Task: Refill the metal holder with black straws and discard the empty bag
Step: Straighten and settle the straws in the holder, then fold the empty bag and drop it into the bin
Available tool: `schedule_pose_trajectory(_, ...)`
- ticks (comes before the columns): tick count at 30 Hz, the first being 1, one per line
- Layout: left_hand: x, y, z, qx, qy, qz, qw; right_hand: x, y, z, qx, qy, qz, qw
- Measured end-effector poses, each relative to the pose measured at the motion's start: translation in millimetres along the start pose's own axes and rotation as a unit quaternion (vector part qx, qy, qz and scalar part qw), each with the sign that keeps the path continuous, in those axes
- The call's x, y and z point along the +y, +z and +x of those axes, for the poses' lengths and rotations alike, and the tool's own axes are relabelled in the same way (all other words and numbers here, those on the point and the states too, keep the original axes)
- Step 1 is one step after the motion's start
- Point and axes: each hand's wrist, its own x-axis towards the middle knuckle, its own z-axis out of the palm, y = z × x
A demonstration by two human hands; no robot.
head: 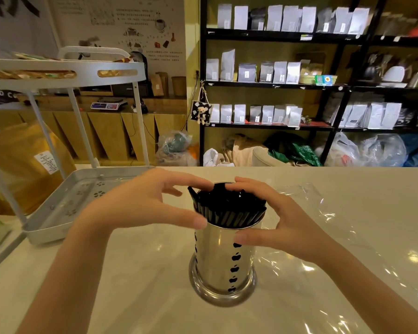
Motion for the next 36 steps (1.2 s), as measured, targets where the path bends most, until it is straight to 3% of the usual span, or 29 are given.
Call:
schedule_pose_trajectory(9, 3, 9, 4, 0.022, 0.022, 0.012, 0.999, -5, 11, -2, 0.007, -0.06, -0.034, 0.998)
schedule_pose_trajectory(32, 14, 14, 0, 0.024, 0.056, 0.03, 0.998, -5, 2, -9, 0.003, -0.029, -0.049, 0.998)
schedule_pose_trajectory(36, 20, 16, -3, 0.079, 0.046, 0.068, 0.994, -3, -2, -13, 0.009, -0.026, -0.046, 0.999)
